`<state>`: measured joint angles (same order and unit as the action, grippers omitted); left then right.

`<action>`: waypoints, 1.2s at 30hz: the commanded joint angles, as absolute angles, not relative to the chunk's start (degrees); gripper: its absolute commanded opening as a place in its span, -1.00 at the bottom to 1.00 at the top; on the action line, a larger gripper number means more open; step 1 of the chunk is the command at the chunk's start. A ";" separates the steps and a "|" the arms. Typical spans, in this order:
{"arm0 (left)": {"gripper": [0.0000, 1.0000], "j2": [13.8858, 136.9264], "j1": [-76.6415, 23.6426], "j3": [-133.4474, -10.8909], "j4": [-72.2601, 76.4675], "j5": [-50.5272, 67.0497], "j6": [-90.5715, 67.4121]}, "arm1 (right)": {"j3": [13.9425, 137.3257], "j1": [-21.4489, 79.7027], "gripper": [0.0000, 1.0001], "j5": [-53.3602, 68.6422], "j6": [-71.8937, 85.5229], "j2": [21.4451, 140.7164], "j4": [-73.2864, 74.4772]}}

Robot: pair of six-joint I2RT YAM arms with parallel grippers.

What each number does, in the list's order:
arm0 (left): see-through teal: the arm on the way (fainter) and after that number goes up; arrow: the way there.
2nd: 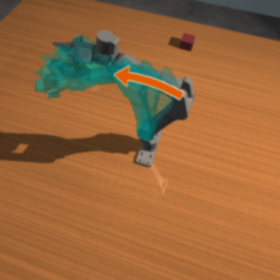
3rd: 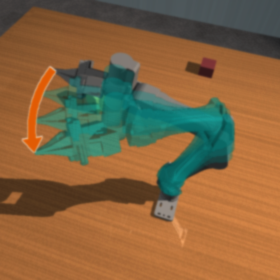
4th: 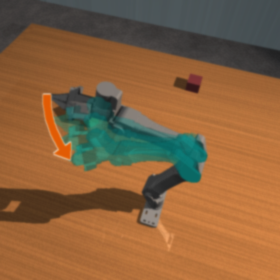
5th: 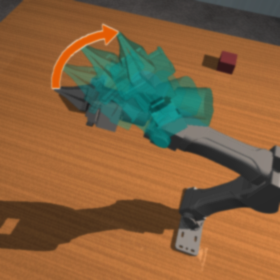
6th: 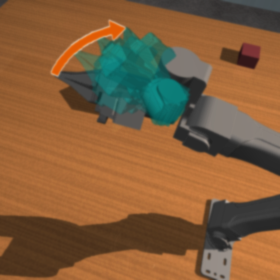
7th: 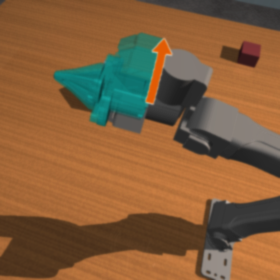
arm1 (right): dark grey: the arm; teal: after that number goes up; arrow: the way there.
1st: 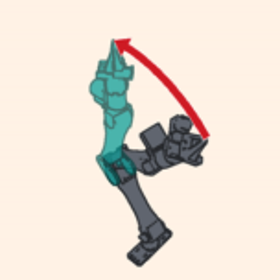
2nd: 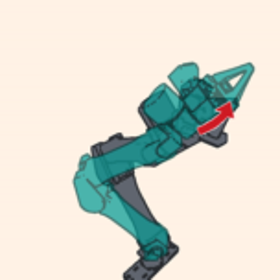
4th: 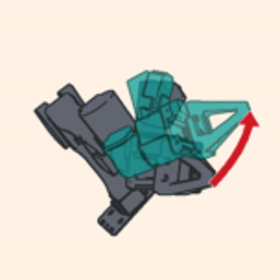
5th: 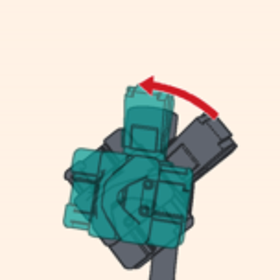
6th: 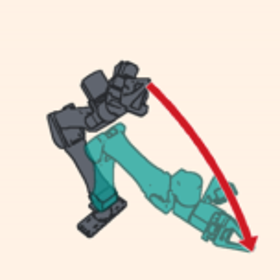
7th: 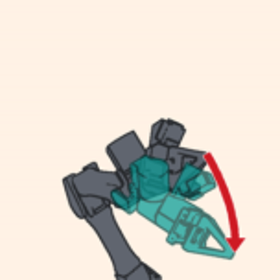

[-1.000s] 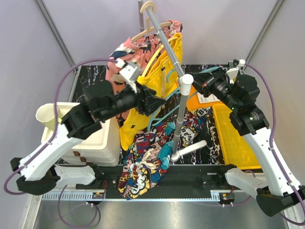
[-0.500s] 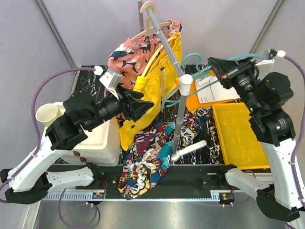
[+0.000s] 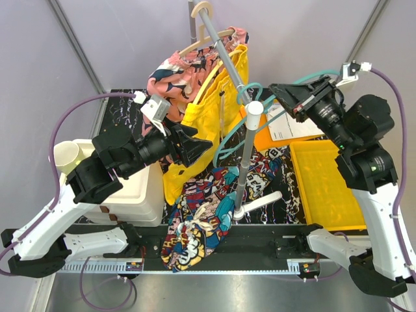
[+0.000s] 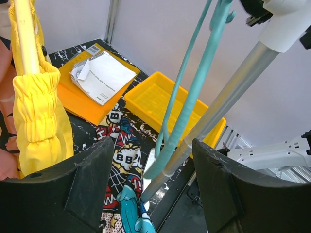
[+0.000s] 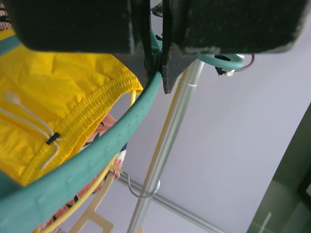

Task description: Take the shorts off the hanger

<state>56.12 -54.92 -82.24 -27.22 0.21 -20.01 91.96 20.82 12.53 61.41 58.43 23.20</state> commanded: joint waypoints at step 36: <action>0.60 45.71 -55.02 -79.89 -29.35 -1.84 -16.71 | 76.64 20.65 0.87 13.54 52.21 43.78 44.55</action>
